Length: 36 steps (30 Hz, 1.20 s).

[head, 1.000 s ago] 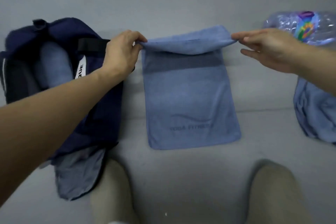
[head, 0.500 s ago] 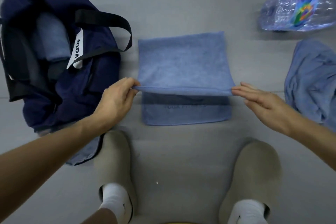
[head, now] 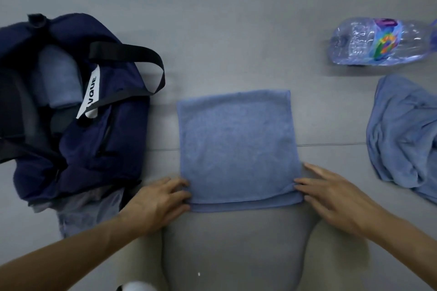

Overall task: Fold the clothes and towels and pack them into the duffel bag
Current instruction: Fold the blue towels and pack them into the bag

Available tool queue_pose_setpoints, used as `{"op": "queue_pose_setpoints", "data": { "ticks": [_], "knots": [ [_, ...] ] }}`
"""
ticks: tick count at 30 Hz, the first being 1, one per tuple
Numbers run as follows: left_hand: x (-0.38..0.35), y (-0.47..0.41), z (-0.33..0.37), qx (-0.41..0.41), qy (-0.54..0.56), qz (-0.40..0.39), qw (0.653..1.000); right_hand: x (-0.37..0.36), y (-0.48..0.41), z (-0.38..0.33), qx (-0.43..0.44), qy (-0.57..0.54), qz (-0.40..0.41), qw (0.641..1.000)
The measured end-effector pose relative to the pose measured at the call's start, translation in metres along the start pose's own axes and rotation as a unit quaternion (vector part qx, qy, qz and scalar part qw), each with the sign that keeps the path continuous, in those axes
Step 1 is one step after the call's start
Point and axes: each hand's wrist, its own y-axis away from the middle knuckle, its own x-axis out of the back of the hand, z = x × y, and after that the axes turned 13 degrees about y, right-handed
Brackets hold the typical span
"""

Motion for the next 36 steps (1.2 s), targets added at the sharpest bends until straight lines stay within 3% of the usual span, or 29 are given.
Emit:
{"op": "queue_pose_setpoints", "data": {
  "ticks": [3,6,9,14,20,25,29,32,36],
  "knots": [
    [0.019,-0.022,-0.001,-0.047,-0.024,0.006,0.999,0.020,-0.012,-0.005,-0.017,-0.010,0.024,1.000],
    [0.033,-0.059,-0.005,-0.062,-0.045,0.088,0.993,0.034,-0.044,-0.006,-0.021,-0.023,0.086,0.996],
    [0.050,-0.109,-0.016,-0.038,-0.073,0.144,0.986,0.041,-0.096,0.001,-0.016,0.042,0.124,0.991],
    [0.057,-0.169,-0.029,0.047,-0.086,0.051,0.994,0.056,-0.169,0.009,-0.002,0.154,0.056,0.986],
    [0.052,-0.185,-0.045,0.078,-0.134,0.031,0.987,0.042,-0.182,0.031,-0.045,0.190,-0.023,0.980],
    [0.083,-0.203,-0.057,0.100,-0.186,0.028,0.977,0.054,-0.191,0.040,-0.080,0.155,-0.029,0.984],
    [0.091,-0.213,-0.046,0.147,-0.121,0.073,0.979,0.064,-0.194,0.045,-0.094,0.100,-0.024,0.990],
    [0.086,-0.195,-0.043,0.122,-0.041,0.189,0.973,0.068,-0.194,0.056,-0.097,0.075,0.048,0.991],
    [0.083,-0.181,-0.045,0.143,0.017,0.239,0.960,0.071,-0.200,0.063,-0.157,-0.046,0.158,0.974]
  ]
}}
